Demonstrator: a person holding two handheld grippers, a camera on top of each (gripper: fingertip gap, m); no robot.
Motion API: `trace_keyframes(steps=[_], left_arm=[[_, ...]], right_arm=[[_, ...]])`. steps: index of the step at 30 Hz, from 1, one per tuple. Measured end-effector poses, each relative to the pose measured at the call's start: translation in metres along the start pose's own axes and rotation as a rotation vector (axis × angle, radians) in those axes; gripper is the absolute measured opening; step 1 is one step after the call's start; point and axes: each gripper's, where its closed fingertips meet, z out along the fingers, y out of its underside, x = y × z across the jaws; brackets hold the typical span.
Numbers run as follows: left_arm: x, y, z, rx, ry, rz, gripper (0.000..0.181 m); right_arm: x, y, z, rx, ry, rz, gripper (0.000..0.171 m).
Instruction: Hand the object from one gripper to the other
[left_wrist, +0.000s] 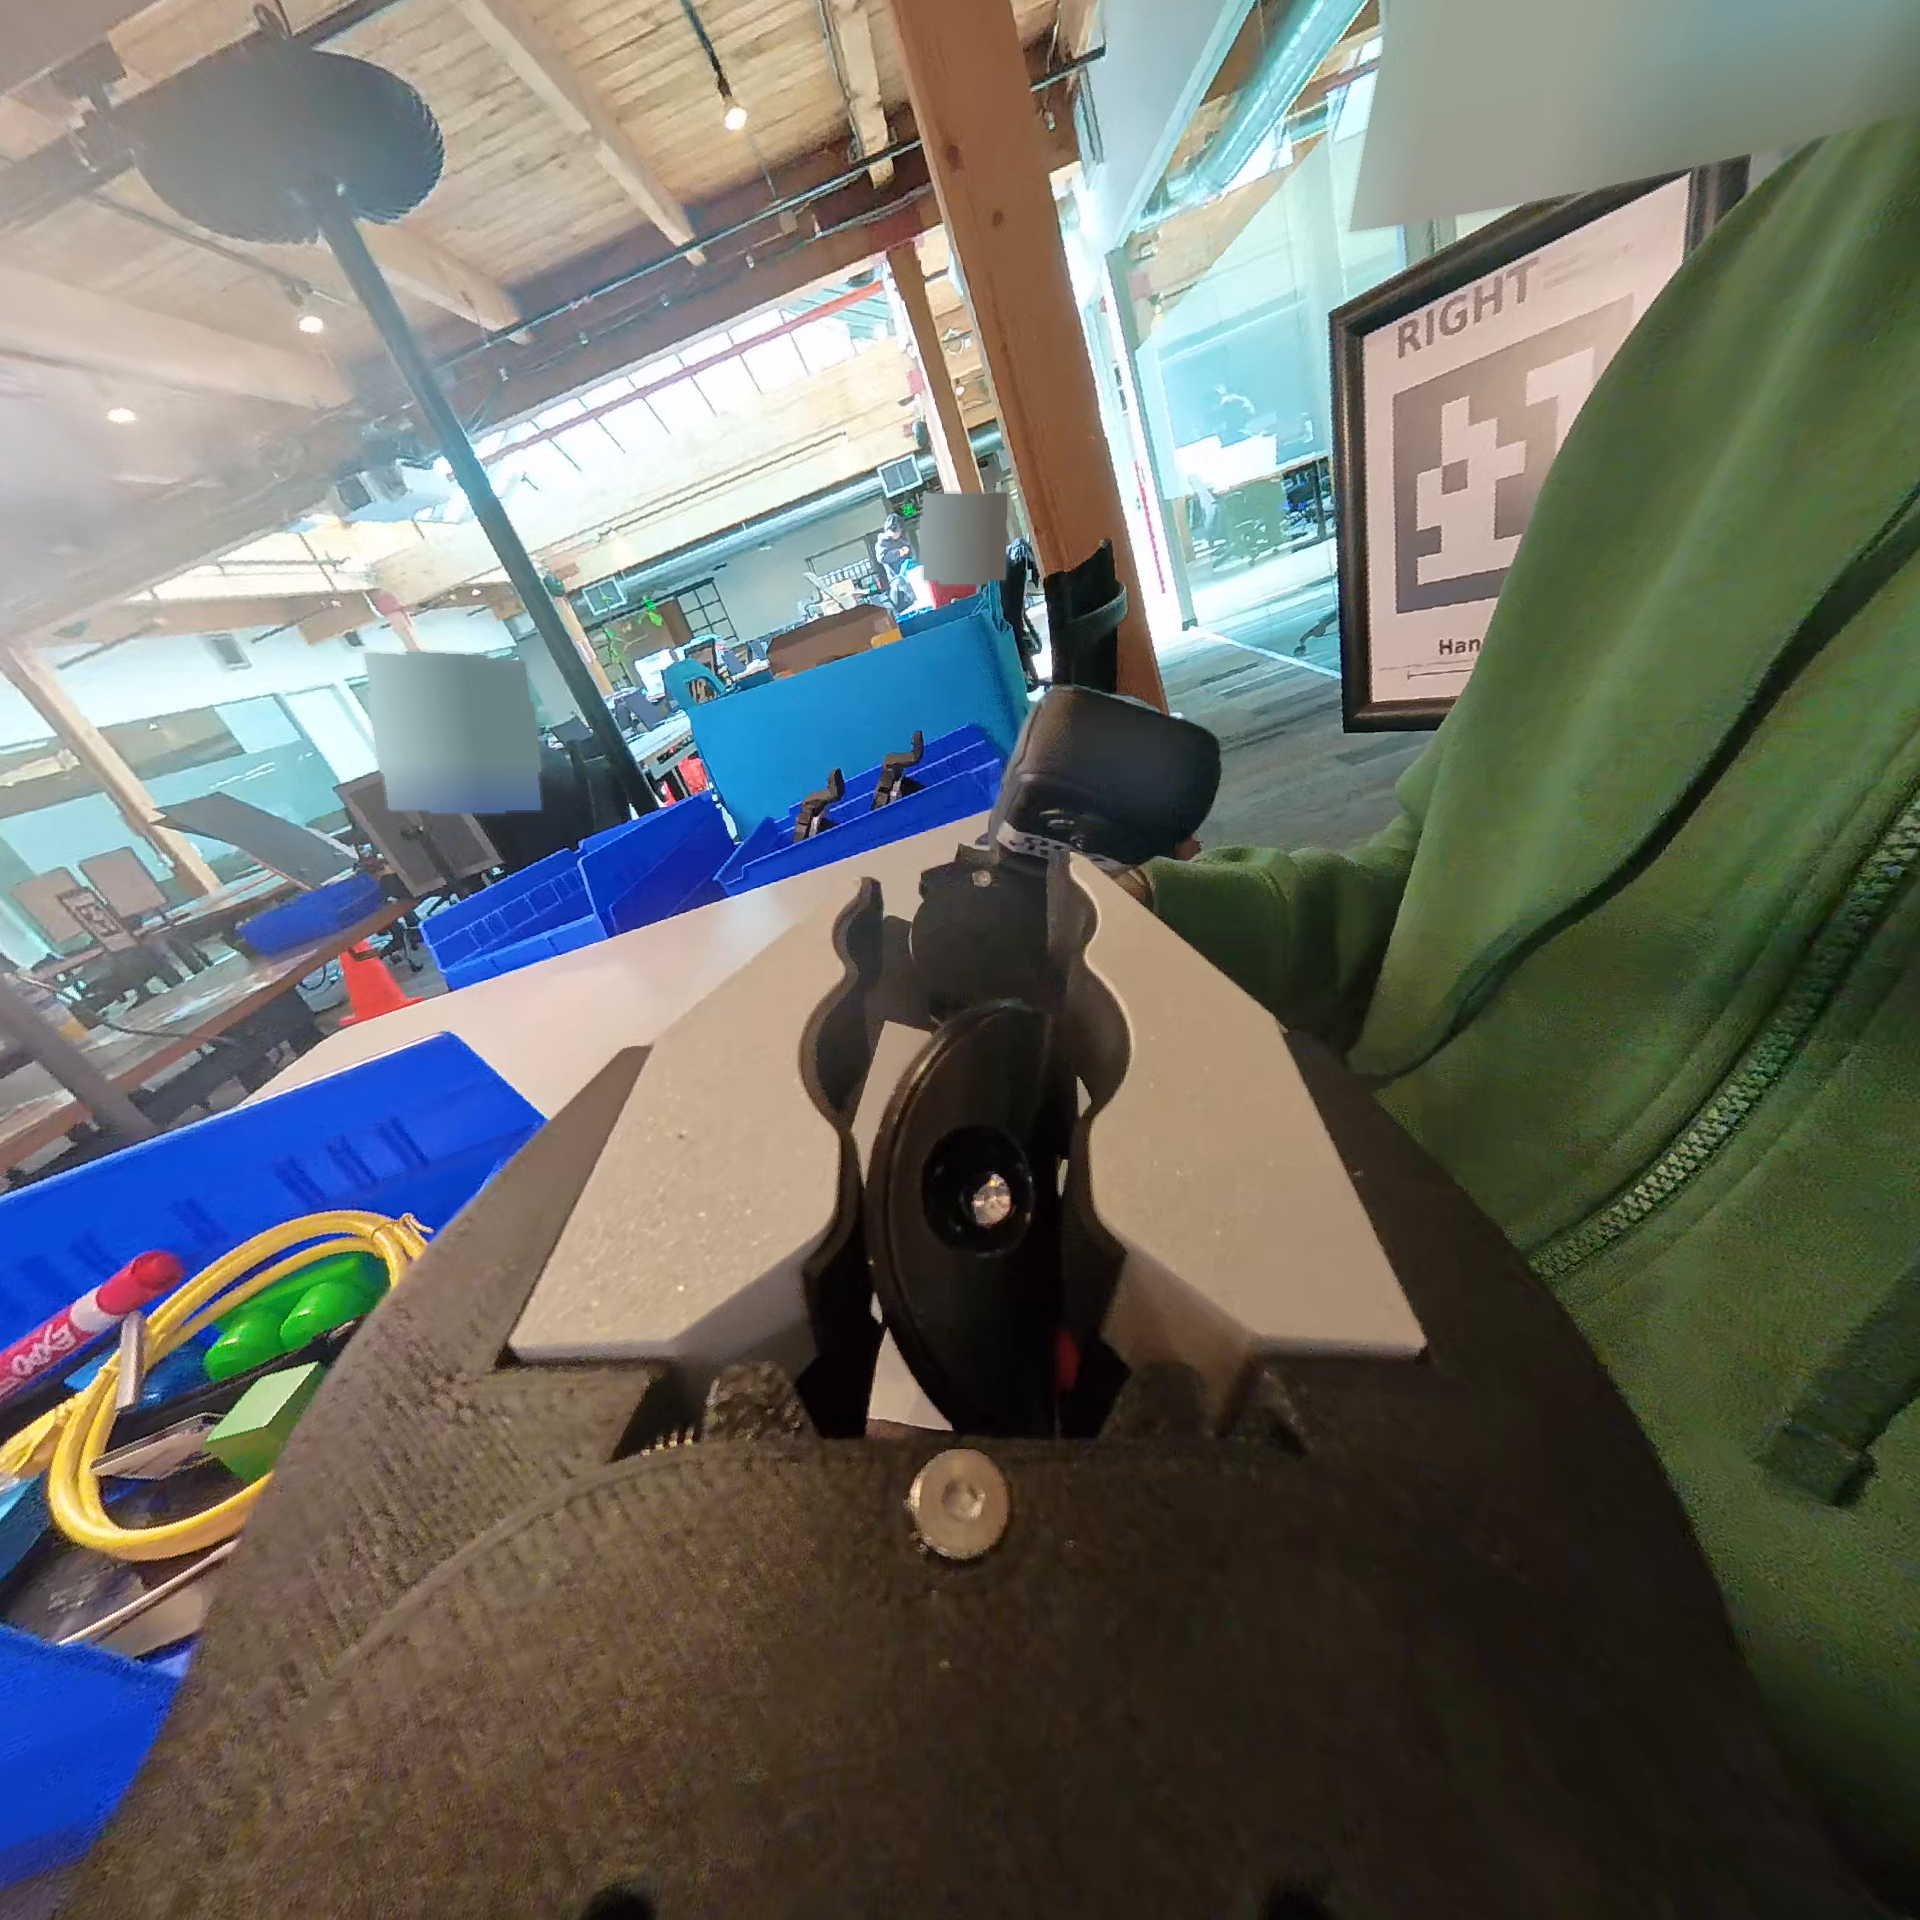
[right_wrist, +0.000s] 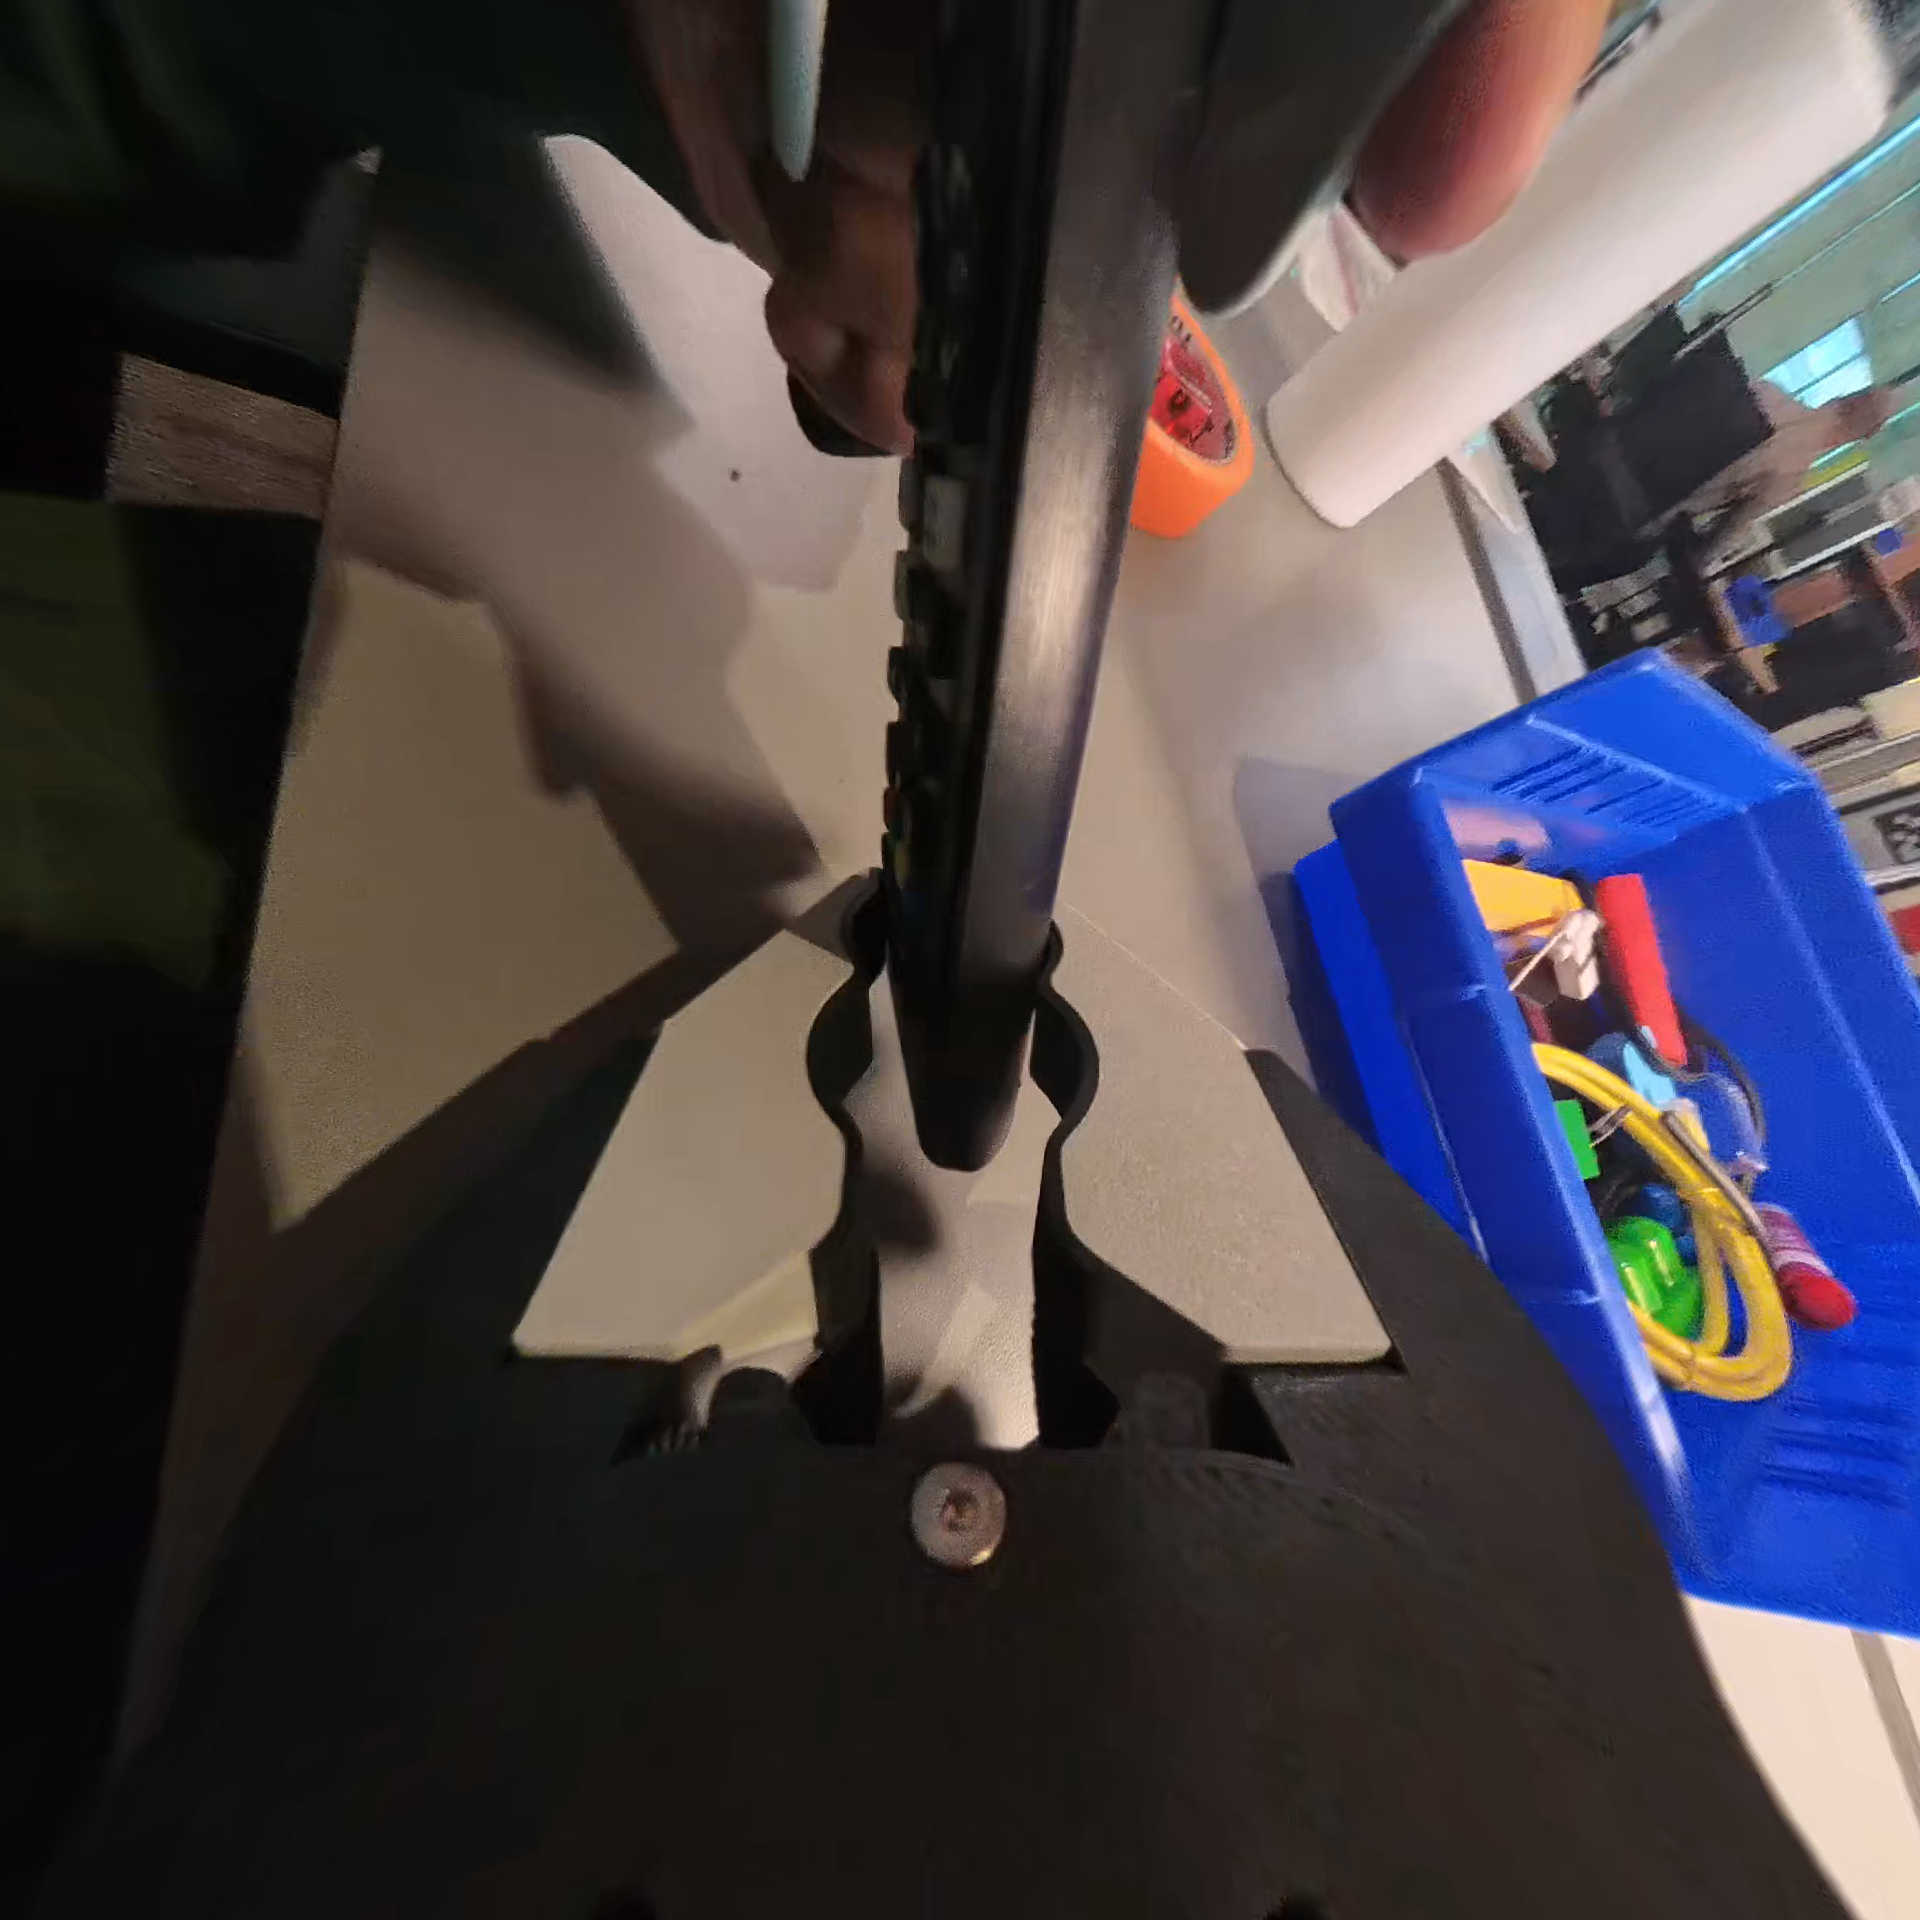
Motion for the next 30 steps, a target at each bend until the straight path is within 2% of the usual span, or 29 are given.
trace_keyframes(steps=[4,9,16,20,24,30], left_arm=[[-0.003,0.006,-0.002,-0.035,-0.021,0.009,0.033],[-0.01,0.03,-0.006,-0.174,-0.068,0.067,0.034],[-0.017,0.045,-0.011,-0.253,-0.107,0.104,0.039],[-0.028,0.073,-0.015,-0.415,-0.162,0.178,0.042],[-0.026,0.101,-0.013,-0.559,-0.153,0.252,0.046],[-0.03,0.101,-0.012,-0.569,-0.174,0.295,0.046]], right_arm=[[0.008,0.002,-0.004,0.018,0.027,0.022,0.027],[0.023,0.002,-0.014,0.058,0.073,0.077,0.029],[0.026,0.007,-0.014,0.036,0.097,0.066,0.029],[0.028,0.011,-0.011,0.008,0.125,0.037,0.029],[0.032,0.027,-0.005,-0.092,0.167,-0.024,0.026],[0.034,0.028,-0.006,-0.098,0.183,-0.032,0.026]])
